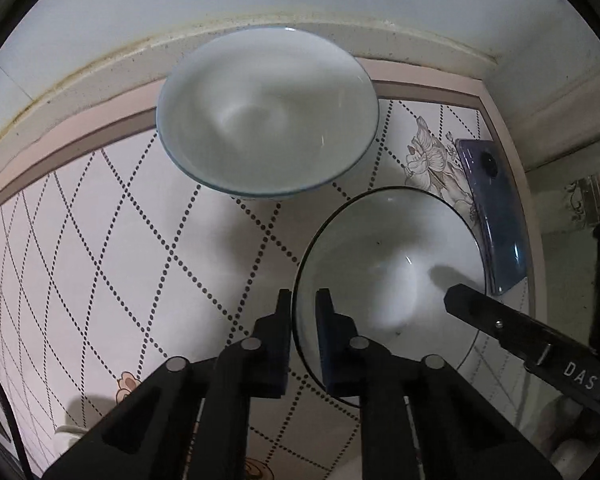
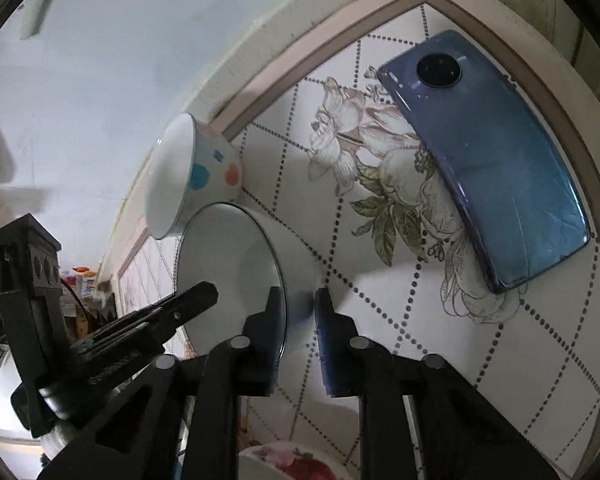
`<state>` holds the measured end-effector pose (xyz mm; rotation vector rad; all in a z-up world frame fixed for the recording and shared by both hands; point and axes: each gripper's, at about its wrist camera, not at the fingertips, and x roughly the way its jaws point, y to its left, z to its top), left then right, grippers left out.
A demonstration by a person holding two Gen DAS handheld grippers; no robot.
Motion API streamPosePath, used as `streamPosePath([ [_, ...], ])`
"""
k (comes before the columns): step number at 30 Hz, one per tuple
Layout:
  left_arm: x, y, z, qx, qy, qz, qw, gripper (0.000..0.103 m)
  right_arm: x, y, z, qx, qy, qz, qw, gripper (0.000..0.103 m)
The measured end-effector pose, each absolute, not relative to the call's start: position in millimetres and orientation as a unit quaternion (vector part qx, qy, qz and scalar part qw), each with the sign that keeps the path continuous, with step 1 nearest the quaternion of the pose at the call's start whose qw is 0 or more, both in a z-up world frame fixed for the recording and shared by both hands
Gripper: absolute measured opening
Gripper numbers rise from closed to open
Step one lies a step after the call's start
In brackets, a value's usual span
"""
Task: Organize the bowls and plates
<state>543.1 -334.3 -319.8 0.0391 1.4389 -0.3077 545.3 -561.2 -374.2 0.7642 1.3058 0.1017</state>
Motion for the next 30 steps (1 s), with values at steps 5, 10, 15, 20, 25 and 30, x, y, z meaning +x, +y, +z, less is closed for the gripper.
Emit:
streamPosePath([
  [5, 542.2, -332.2, -317.0, 0.014, 0.652, -0.140, 0.745, 0.008, 543.6, -556.7, -369.3, 0.332, 0.589, 0.041, 0.736, 0.016],
  [10, 542.6, -333.0, -304.9, 0.020, 0.641, -0.141, 0.755, 0.008, 544.0, -551.1, -364.3, 0.318, 0.589, 0.037, 0.742, 0.015],
  [15, 533.2, -332.7, -284.4, 0.013, 0.635, -0.151, 0.758, 0.008, 535.0, -553.1, -348.6, 0.317, 0.584, 0.038, 0.747, 0.015],
  [20, 506.0, -329.5, -255.1, 0.011, 0.622, -0.173, 0.764, 0.008, 512.5, -554.8, -316.1, 0.312, 0.572, 0.041, 0.757, 0.016],
  [25, 473.5, -325.8, -232.2, 0.004, 0.612, -0.192, 0.767, 0.008, 480.2, -554.2, -288.9, 0.309, 0.567, 0.043, 0.762, 0.016],
  [30, 440.3, -321.3, -219.3, 0.004, 0.613, -0.203, 0.763, 0.008, 441.6, -548.5, -269.1, 0.312, 0.565, 0.046, 0.762, 0.016],
])
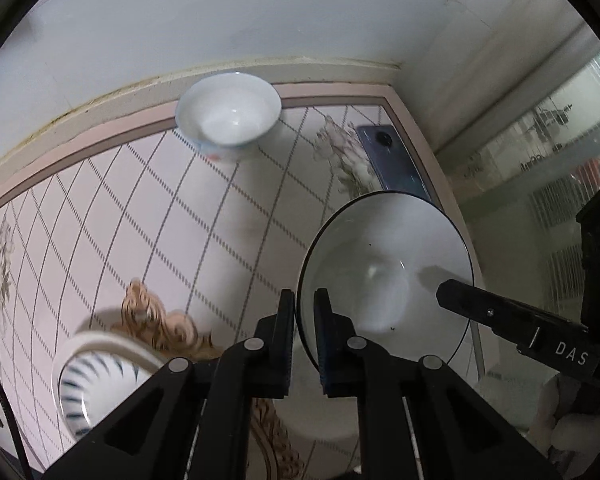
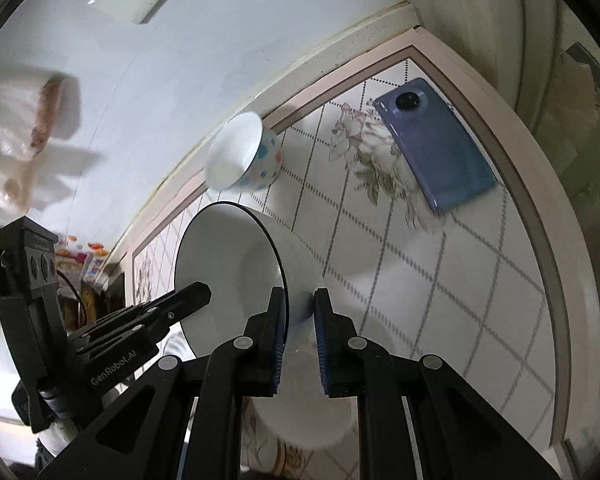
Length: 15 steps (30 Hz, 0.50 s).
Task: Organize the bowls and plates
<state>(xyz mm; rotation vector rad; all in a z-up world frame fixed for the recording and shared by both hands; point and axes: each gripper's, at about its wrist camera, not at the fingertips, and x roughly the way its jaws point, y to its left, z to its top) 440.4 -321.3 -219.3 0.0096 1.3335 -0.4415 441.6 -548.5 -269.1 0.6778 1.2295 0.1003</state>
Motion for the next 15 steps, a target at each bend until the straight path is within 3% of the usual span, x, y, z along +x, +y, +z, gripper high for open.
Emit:
streamPosePath([
  [15, 393.0, -301.3, -252.4, 0.020, 0.644, -0.194, 0.740, 0.008, 375.3, -518.3, -297.6, 0.308, 0.609, 0.059, 0.729, 0.016],
])
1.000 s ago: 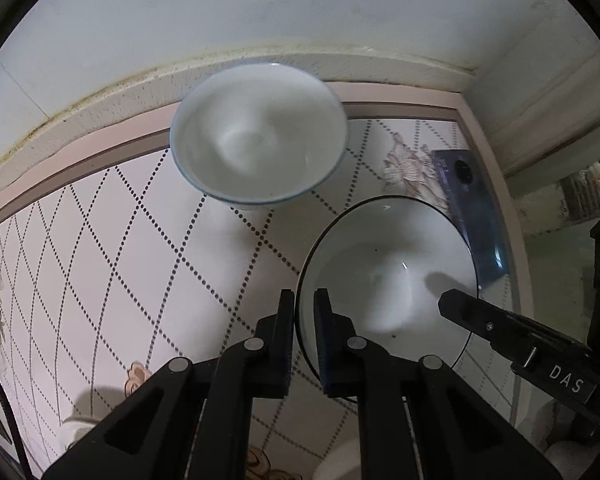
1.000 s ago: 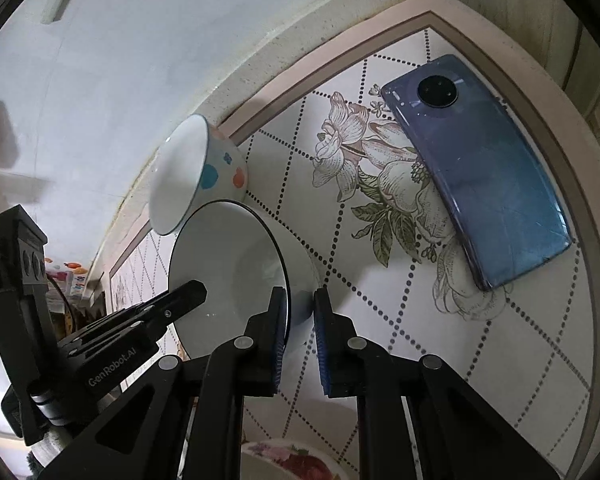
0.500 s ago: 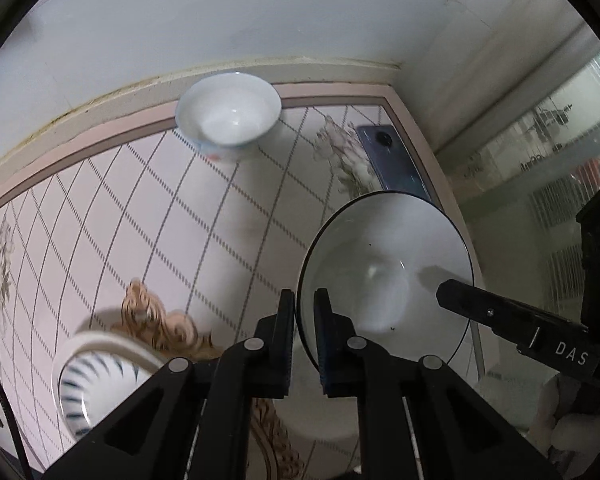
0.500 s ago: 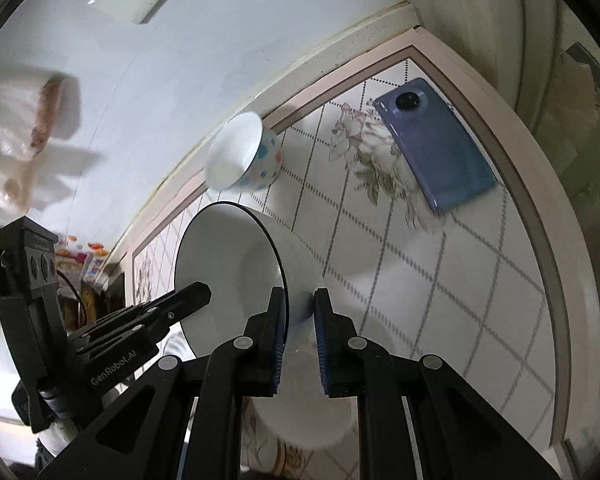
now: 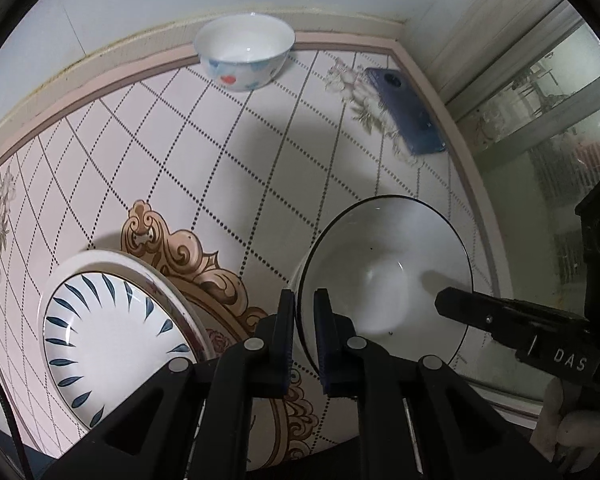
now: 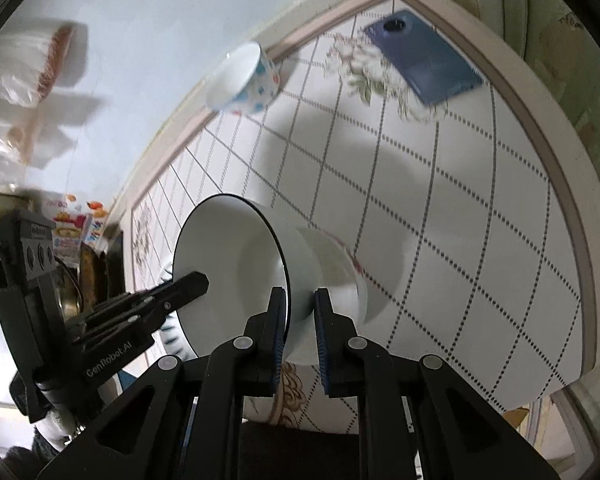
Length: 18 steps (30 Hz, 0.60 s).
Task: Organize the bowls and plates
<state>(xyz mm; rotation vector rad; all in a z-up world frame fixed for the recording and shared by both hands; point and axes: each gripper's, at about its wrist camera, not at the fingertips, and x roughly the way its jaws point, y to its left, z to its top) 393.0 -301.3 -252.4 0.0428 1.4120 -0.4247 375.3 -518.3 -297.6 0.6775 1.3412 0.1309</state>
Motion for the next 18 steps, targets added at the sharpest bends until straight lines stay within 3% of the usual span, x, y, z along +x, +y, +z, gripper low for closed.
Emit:
streamPosePath([
  [18, 393.9, -310.7, -281.4, 0.049, 0.662, -0.185, 0.725, 0.008, 377.9, -515.8, -333.9, 0.294, 0.638, 0.046, 0.710, 0.016],
])
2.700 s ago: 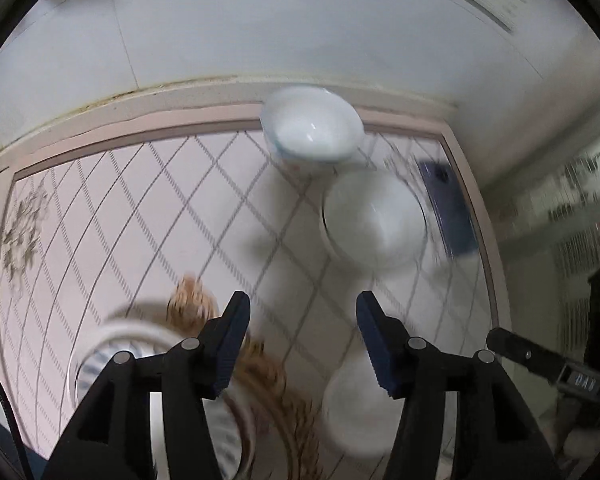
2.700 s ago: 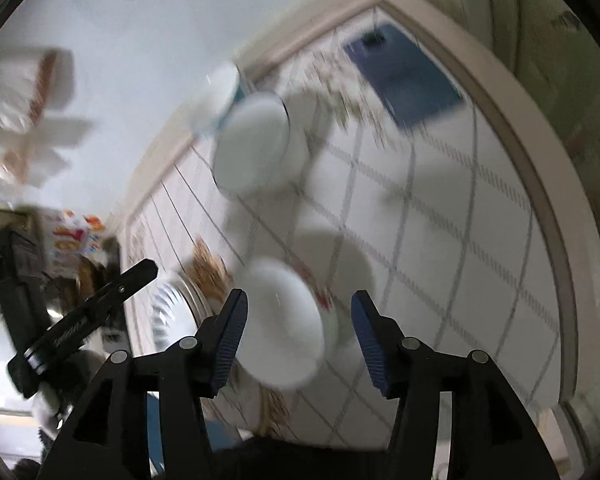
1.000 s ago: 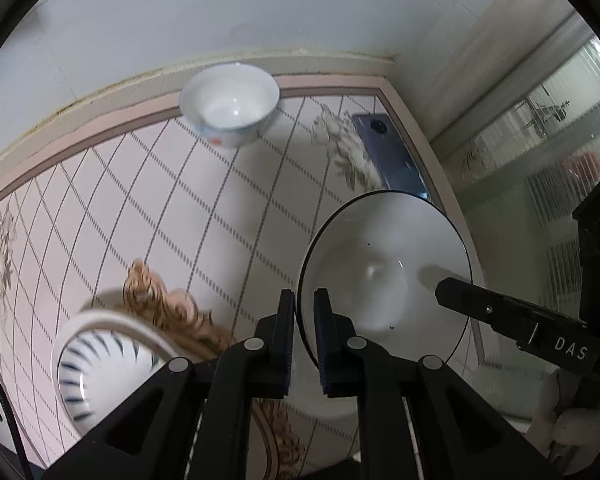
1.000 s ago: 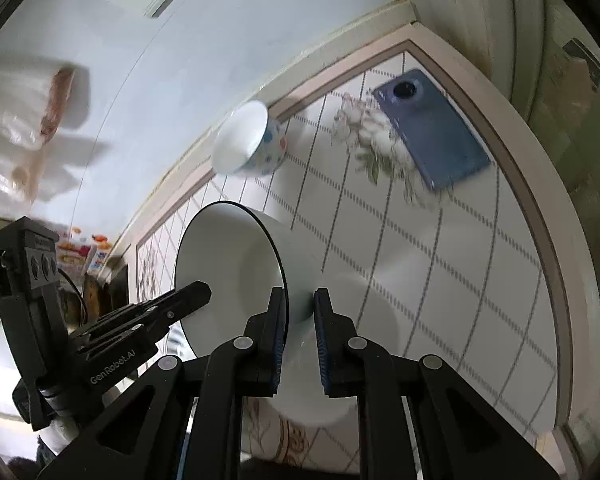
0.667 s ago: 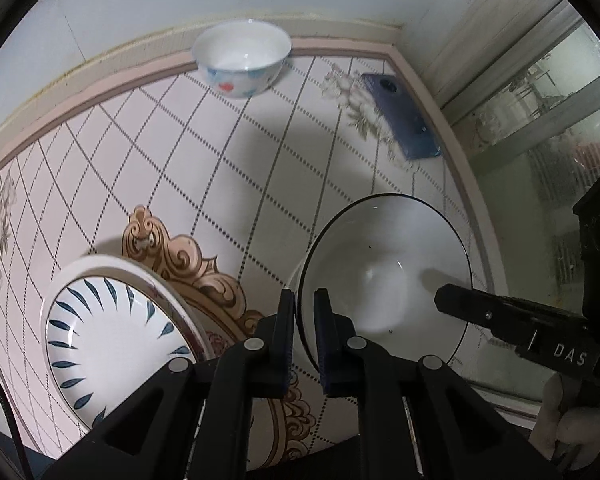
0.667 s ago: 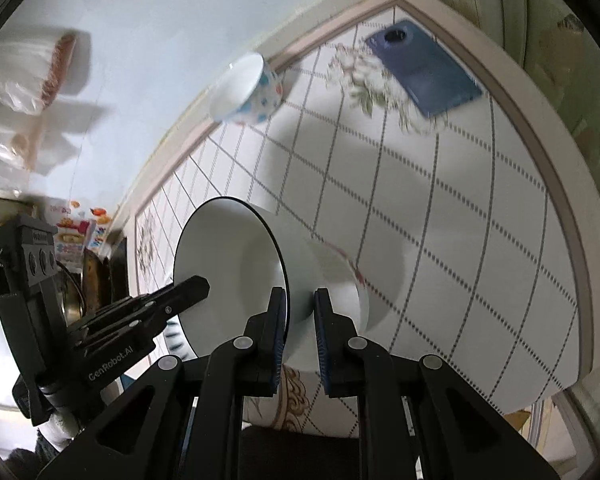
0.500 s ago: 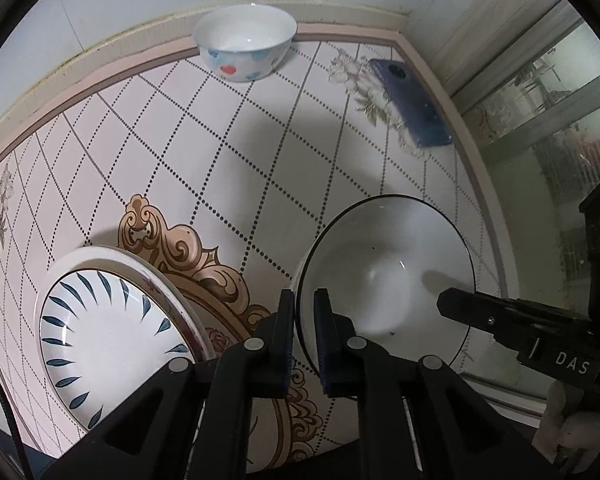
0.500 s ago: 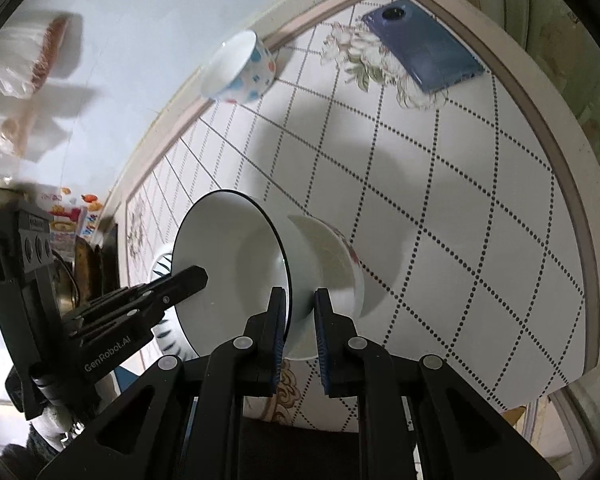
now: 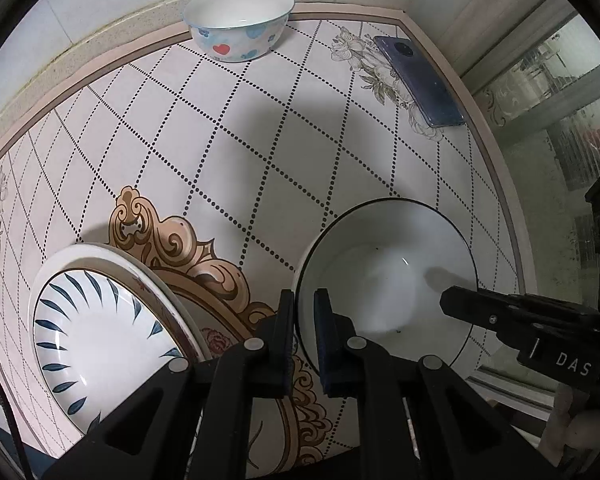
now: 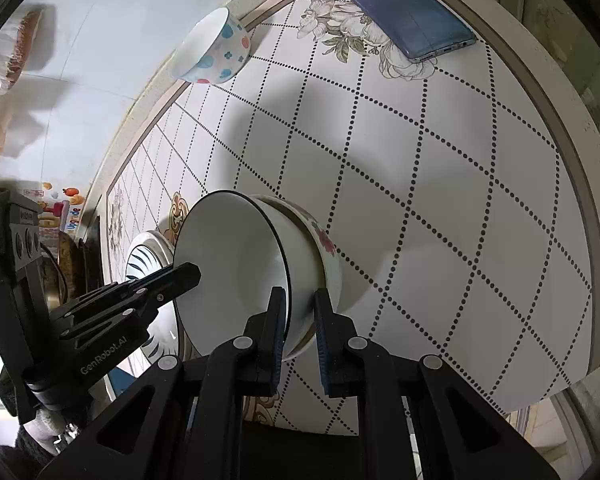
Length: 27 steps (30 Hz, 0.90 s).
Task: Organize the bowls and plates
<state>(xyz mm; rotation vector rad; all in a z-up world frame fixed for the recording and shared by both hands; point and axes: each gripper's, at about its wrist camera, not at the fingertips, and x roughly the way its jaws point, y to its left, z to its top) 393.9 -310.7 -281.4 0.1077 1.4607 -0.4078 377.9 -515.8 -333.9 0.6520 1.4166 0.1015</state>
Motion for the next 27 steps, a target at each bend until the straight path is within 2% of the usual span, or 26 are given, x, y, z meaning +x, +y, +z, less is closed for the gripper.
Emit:
streamPosePath([
  [13, 395.1, -311.8, -283.3, 0.049, 0.670, -0.181, 0.718, 0.008, 386.8, -510.7, -330.8, 0.261, 0.659, 0.037, 0.705, 0.020],
  [18, 401.2, -297.9, -242.5, 0.019, 0.649, -0.184, 0.738, 0.010, 393.6, -523.9, -307.1, 0.285, 0.647, 0.048, 0.706, 0.021],
  [20, 421.1, -289.6, -221.3, 0.000, 0.631, -0.175, 0.756, 0.022, 406.6, -533.9, -287.3, 0.295, 0.628, 0.051, 0.719, 0.029],
  [22, 450.2, -281.6, -211.5, -0.020, 0.615, -0.160, 0.772, 0.045, 427.0, -541.9, -274.7, 0.304, 0.609, 0.057, 0.730, 0.054],
  [23, 468.6, -277.9, -210.2, -0.025, 0.607, -0.147, 0.781, 0.051, 439.0, -544.6, -270.7, 0.306, 0.600, 0.059, 0.737, 0.056],
  [27, 540.0, -266.8, -224.2, -0.056, 0.605, -0.109, 0.787, 0.051, 513.1, -547.8, -273.7, 0.299, 0.573, 0.065, 0.761, 0.057],
])
